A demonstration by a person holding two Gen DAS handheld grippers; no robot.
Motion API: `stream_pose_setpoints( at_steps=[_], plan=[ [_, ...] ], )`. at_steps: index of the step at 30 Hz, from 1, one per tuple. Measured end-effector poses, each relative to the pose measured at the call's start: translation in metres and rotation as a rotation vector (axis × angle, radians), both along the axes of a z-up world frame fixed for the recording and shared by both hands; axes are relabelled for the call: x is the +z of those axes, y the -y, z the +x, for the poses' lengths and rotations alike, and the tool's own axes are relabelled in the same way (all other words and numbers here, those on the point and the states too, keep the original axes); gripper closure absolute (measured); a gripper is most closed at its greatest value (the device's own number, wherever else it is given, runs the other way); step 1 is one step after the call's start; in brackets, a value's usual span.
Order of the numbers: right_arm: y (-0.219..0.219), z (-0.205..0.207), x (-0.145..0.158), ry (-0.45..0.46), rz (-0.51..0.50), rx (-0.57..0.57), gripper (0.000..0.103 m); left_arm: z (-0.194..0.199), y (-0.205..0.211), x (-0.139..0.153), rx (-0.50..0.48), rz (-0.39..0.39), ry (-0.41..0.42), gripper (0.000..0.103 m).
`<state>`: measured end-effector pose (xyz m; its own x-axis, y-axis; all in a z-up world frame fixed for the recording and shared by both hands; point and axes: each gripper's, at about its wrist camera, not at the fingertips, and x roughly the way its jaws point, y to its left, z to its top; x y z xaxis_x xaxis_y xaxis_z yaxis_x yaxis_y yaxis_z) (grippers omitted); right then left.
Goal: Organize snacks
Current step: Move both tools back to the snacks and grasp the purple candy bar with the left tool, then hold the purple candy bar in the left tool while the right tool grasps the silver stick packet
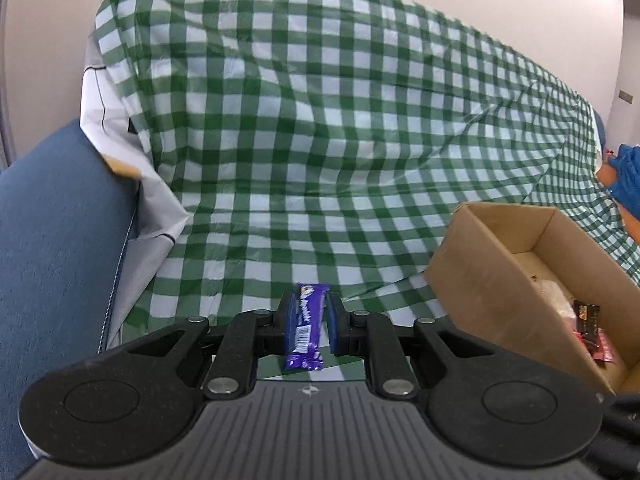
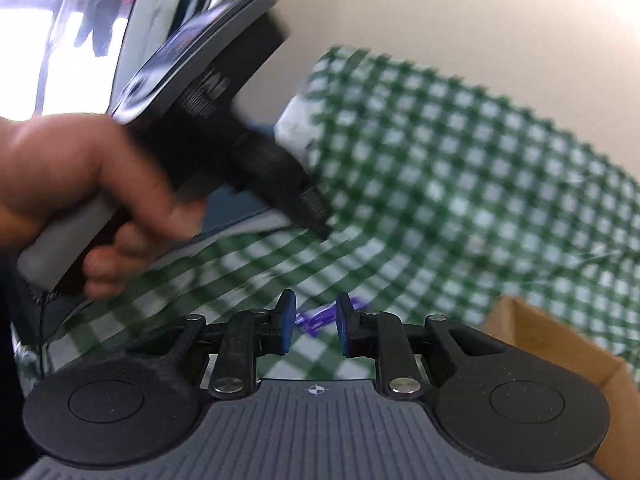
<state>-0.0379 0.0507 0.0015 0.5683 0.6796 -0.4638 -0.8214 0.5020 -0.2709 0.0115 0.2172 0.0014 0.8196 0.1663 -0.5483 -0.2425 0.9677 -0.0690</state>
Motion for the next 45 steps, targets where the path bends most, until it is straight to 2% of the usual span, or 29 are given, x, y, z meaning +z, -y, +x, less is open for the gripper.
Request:
stream_pose_setpoints(
  at_steps=[2,4,6,7,8,9,13,16,18,22,25,27,29,30,31,34,38,40,42,43,45],
  plan=[
    [-0.008,0.004,-0.013,-0.047,-0.028,0.01,0.077,0.002,-0.005,-0.003,0.005,-0.003,-0.007,0.086],
    [-0.019,0.008,-0.031,-0.085,-0.112,0.015,0.07,0.003,-0.009,-0.006,0.012,-0.008,-0.015,0.086],
    [-0.028,0.008,-0.041,-0.087,-0.156,0.027,0.065,0.006,-0.011,-0.009,0.017,-0.012,-0.02,0.086],
    [-0.031,0.009,-0.045,-0.088,-0.159,0.036,0.06,0.007,-0.013,-0.01,0.02,-0.013,-0.024,0.086],
    [-0.031,0.006,-0.051,-0.093,-0.165,0.039,0.049,0.008,-0.014,-0.012,0.023,-0.014,-0.029,0.086],
    [-0.033,0.009,-0.058,-0.102,-0.182,0.038,0.042,0.009,-0.015,-0.013,0.026,-0.016,-0.033,0.086],
    [-0.039,0.019,-0.079,-0.163,-0.251,0.049,0.042,0.012,-0.019,-0.015,0.036,-0.022,-0.04,0.086],
    [-0.042,0.021,-0.087,-0.213,-0.251,0.088,0.037,0.014,-0.021,-0.015,0.043,-0.028,-0.043,0.086],
    [-0.044,0.024,-0.095,-0.226,-0.259,0.094,0.036,0.015,-0.021,-0.016,0.048,-0.032,-0.047,0.086],
    [-0.041,0.03,-0.093,-0.267,-0.235,0.098,0.036,0.018,-0.022,-0.017,0.058,-0.037,-0.049,0.085],
    [-0.037,0.028,-0.092,-0.249,-0.236,0.113,0.052,0.02,-0.023,-0.018,0.071,-0.054,-0.051,0.085],
    [-0.035,0.027,-0.091,-0.229,-0.239,0.11,0.072,0.022,-0.026,-0.019,0.086,-0.078,-0.049,0.085],
    [-0.032,0.03,-0.089,-0.243,-0.227,0.11,0.08,0.023,-0.029,-0.021,0.103,-0.107,-0.053,0.085],
    [-0.031,0.031,-0.088,-0.251,-0.218,0.113,0.092,0.024,-0.031,-0.022,0.111,-0.121,-0.055,0.085],
    [-0.03,0.031,-0.087,-0.253,-0.218,0.113,0.098,0.025,-0.033,-0.023,0.117,-0.136,-0.057,0.085],
    [-0.031,0.026,-0.087,-0.217,-0.222,0.117,0.103,0.03,-0.037,-0.03,0.128,-0.178,-0.079,0.085],
    [-0.03,0.026,-0.081,-0.196,-0.2,0.093,0.103,0.041,-0.037,-0.044,0.11,-0.203,-0.124,0.079],
    [-0.03,0.031,-0.082,-0.198,-0.196,0.055,0.089,0.047,-0.036,-0.052,0.095,-0.199,-0.146,0.073],
    [-0.03,0.038,-0.084,-0.236,-0.193,0.033,0.044,0.054,-0.032,-0.061,0.075,-0.194,-0.171,0.066],
    [-0.031,0.04,-0.086,-0.254,-0.2,0.03,0.037,0.059,-0.03,-0.065,0.062,-0.188,-0.186,0.065],
    [-0.034,0.039,-0.091,-0.248,-0.22,0.038,0.034,0.066,-0.026,-0.072,0.04,-0.17,-0.198,0.06]
  ],
)
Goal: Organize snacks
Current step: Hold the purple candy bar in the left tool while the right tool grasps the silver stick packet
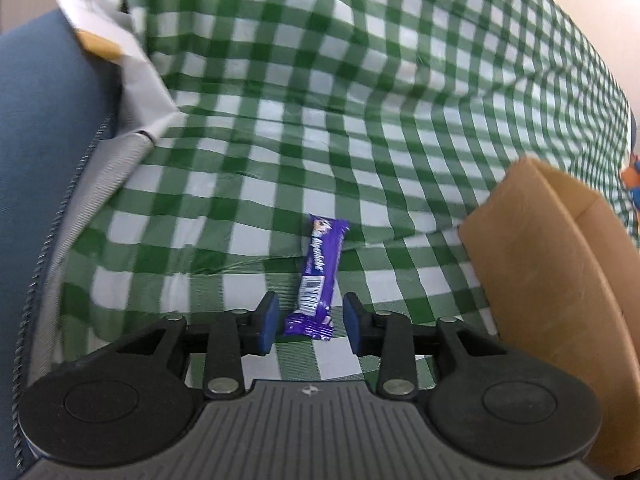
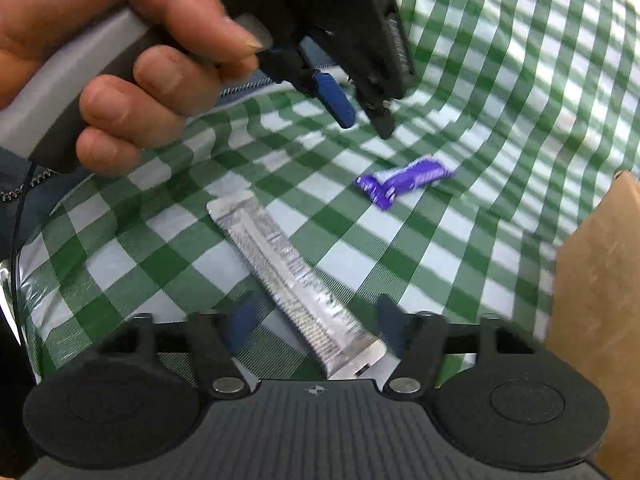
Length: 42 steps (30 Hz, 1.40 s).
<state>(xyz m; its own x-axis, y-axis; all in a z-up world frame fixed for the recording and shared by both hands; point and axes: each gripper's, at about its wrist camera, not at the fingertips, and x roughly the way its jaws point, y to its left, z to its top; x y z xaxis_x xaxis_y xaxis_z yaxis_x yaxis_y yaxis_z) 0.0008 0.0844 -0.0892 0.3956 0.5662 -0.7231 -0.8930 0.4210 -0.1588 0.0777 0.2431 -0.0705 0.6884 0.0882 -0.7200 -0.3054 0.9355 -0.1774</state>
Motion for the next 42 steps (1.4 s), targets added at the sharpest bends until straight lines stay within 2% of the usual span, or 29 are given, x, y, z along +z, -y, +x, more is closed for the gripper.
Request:
stream_pose_setpoints(
  at_steps=[5,8,10,11,13,14,15,17,20,24,28,31,35,37,42],
  plan=[
    [-0.003,0.009,-0.004,-0.044,0.006,-0.002,0.034,0.021,0.008,-0.012,-0.042,0.047,-0.025,0.044],
    [-0.003,0.015,-0.005,-0.089,0.013,-0.006,0.037,0.034,0.013,-0.017,-0.063,0.064,-0.034,0.042],
    [-0.002,0.017,-0.005,-0.112,0.024,0.008,0.046,0.042,0.014,-0.021,-0.07,0.069,-0.04,0.042],
    [-0.002,0.016,-0.005,-0.117,0.026,0.021,0.057,0.046,0.015,-0.023,-0.073,0.072,-0.049,0.042],
    [-0.001,0.013,-0.005,-0.098,0.021,0.039,0.063,0.053,0.018,-0.028,-0.074,0.093,-0.071,0.043],
    [0.0,0.01,-0.004,-0.086,0.018,0.053,0.069,0.057,0.019,-0.031,-0.074,0.104,-0.088,0.047],
    [0.0,0.009,-0.004,-0.08,0.016,0.06,0.073,0.059,0.019,-0.034,-0.072,0.109,-0.099,0.061],
    [0.003,0.006,-0.004,-0.055,0.008,0.064,0.074,0.061,0.019,-0.036,-0.07,0.11,-0.115,0.077],
    [0.007,0.002,0.0,-0.032,0.008,0.054,0.076,0.055,0.018,-0.029,-0.058,0.123,-0.094,0.077],
    [0.017,0.005,0.007,-0.023,0.014,-0.007,0.077,0.037,0.006,-0.014,-0.012,0.077,-0.064,0.077],
    [0.027,0.012,0.012,-0.026,0.003,-0.143,0.077,0.008,-0.009,-0.002,0.071,-0.005,-0.078,0.077],
    [0.04,0.02,0.01,-0.093,0.005,-0.273,0.077,-0.015,-0.018,0.004,0.121,-0.083,-0.089,0.077],
    [0.053,0.017,0.007,-0.146,0.007,-0.346,0.077,-0.047,-0.017,0.004,0.171,-0.185,-0.156,0.077],
    [0.056,0.011,0.007,-0.162,0.012,-0.354,0.077,-0.061,-0.01,0.003,0.168,-0.221,-0.193,0.077],
    [0.064,0.008,0.005,-0.221,0.009,-0.377,0.075,-0.083,0.005,0.002,0.109,-0.306,-0.215,0.077]
  ],
)
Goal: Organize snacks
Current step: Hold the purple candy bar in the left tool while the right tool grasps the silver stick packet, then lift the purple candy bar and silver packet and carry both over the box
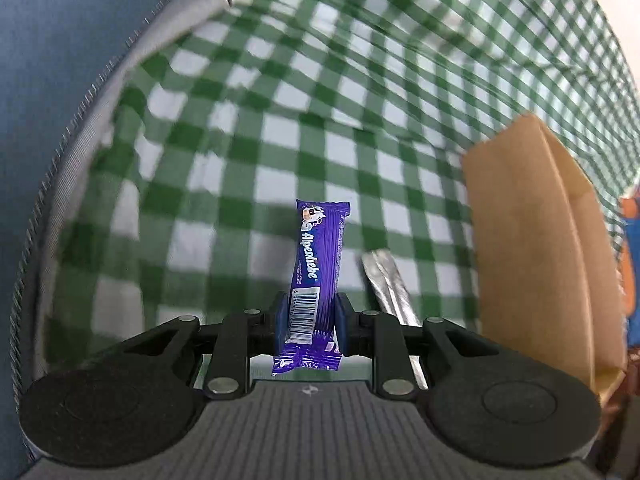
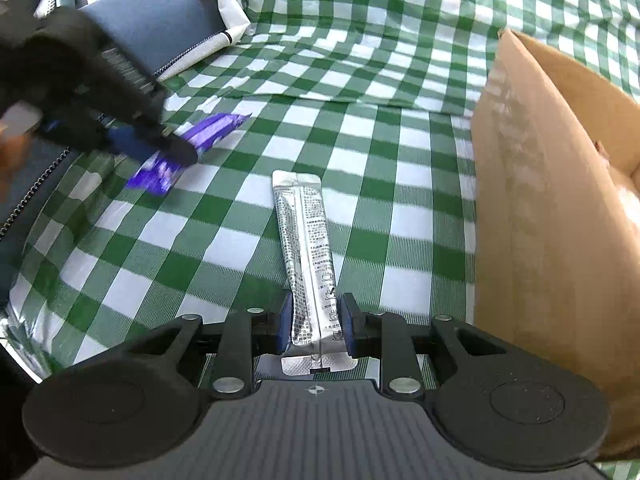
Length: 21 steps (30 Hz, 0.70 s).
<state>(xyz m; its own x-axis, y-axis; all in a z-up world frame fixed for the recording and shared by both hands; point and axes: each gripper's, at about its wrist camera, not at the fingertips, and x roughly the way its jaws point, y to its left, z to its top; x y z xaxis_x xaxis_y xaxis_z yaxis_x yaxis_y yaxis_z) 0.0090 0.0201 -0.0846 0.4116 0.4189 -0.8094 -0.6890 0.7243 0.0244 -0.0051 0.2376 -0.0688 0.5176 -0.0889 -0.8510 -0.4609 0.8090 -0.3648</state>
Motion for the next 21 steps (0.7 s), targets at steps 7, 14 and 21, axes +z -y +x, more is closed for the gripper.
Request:
stream_pose_setpoints(
  at_steps=[7,14,21],
  plan=[
    [0.005,-0.004,0.001,-0.016,0.04,0.019,0.064,0.0,0.008,-0.01,-0.033,0.035,-0.054,0.061],
    [0.001,0.004,-0.007,-0.04,0.044,0.004,0.061,0.016,0.019,-0.017,-0.08,0.054,-0.085,0.057],
    [-0.004,0.003,-0.008,-0.008,0.037,0.024,0.06,0.025,0.026,-0.023,-0.106,0.079,-0.106,0.057]
  ],
)
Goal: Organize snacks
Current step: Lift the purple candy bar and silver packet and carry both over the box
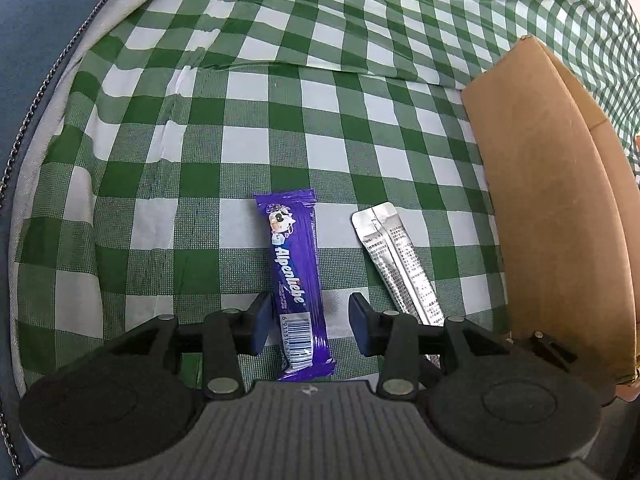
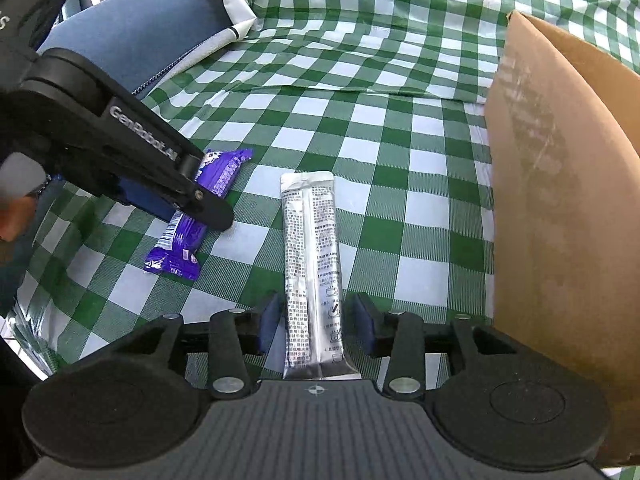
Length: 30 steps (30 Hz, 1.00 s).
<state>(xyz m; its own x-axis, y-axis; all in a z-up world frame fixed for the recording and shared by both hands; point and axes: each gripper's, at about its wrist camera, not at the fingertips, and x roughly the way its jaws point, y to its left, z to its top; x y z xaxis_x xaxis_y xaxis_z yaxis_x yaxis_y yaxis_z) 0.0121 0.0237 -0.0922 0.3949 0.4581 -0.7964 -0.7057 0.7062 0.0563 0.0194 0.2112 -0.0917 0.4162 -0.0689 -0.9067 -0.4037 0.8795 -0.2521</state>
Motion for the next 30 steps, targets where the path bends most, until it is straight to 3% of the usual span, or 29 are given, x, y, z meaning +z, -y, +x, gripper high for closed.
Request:
stream_pose_setpoints(
  at_steps=[8,11,13,14,17,25,30],
  plan=[
    [0.0,-0.001,0.001,0.018,0.002,0.007,0.06,-0.001,0.0,-0.001,-0.014,0.014,-0.002,0.057],
    [0.0,-0.003,0.001,0.039,0.001,0.023,0.072,0.001,0.001,-0.002,-0.022,0.016,-0.005,0.058],
    [0.0,-0.004,0.002,0.047,-0.001,0.028,0.074,0.002,0.001,-0.002,-0.025,0.025,-0.011,0.068],
    [0.0,-0.004,0.003,0.052,-0.001,0.027,0.077,0.004,0.001,-0.002,-0.024,0.025,-0.015,0.08],
    [0.002,-0.007,0.013,0.085,0.021,0.018,0.079,0.003,-0.001,0.0,-0.015,0.01,-0.008,0.081],
    [0.016,-0.019,0.057,0.23,0.102,0.009,0.081,-0.006,0.005,0.037,0.012,0.015,0.153,0.081],
    [0.038,-0.027,0.089,0.347,0.163,0.0,0.081,-0.013,0.02,0.072,0.006,0.008,0.332,0.081]
  ],
)
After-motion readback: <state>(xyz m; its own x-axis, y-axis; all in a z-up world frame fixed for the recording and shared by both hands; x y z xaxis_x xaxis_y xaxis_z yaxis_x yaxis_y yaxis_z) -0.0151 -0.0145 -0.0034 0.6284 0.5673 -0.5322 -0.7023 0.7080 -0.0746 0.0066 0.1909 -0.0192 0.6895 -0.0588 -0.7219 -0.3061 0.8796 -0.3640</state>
